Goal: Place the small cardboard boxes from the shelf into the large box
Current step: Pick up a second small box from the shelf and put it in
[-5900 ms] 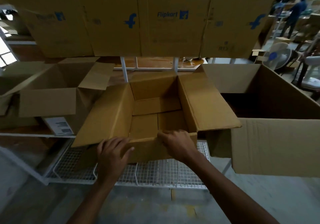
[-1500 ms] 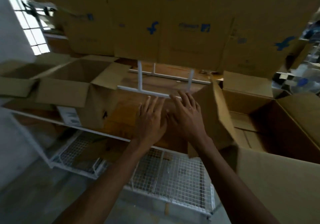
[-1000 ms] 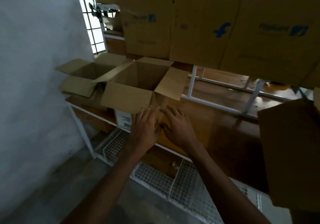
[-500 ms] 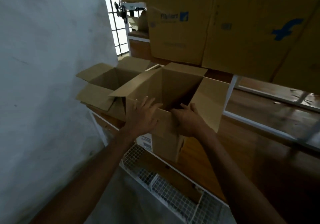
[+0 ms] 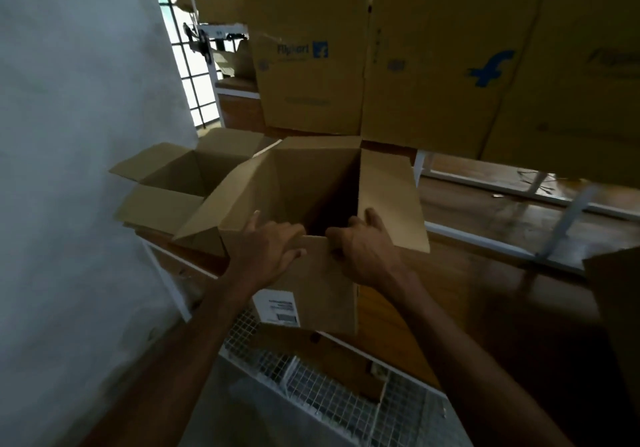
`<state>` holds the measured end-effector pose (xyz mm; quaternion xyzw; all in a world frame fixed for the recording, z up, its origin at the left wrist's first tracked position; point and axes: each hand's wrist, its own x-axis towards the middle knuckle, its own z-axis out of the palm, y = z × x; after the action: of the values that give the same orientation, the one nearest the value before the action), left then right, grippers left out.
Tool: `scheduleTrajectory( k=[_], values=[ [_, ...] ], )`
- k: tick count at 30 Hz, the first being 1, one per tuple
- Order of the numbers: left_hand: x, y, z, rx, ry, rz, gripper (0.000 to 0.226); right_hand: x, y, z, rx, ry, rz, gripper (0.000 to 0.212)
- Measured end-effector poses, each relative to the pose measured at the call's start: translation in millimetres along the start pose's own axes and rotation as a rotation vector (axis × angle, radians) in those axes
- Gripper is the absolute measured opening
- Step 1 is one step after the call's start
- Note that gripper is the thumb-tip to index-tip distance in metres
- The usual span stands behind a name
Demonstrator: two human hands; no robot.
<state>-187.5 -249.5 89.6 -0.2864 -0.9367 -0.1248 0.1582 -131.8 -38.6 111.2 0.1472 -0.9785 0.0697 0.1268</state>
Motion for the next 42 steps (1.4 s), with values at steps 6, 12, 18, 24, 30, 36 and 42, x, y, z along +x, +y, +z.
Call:
scheduleTrajectory(
  k=[6, 12, 18, 24, 30, 36, 42],
  values=[
    [-48, 74, -48, -0.002, 0.224, 0.111, 0.023, -84, -23, -62, -0.107, 0.109, 0.017, 0.011],
    [-88, 140, -102, -0.055, 0.378, 0.205, 0.027, -165, -47, -129, -0.174, 0.268, 0.043, 0.013],
    [-109, 213, -147, -0.089, 0.51, 0.316, 0.026, -240, -57, -206, -0.273, 0.315, 0.092, 0.021],
    [-112, 296, -196, -0.151, 0.656, 0.398, 0.025, -304, -58, -284, -0.444, 0.418, 0.153, 0.019],
    [-110, 389, -217, -0.192, 0.792, 0.477, 0.027, -379, -38, -339, -0.559, 0.515, 0.215, 0.02],
    [-106, 510, -216, -0.232, 0.852, 0.575, 0.027, -475, 23, -386, -0.629, 0.564, 0.259, 0.023],
    [-100, 653, -186, -0.275, 0.908, 0.636, 0.027, -582, 115, -419, -0.664, 0.595, 0.289, 0.022]
  ],
)
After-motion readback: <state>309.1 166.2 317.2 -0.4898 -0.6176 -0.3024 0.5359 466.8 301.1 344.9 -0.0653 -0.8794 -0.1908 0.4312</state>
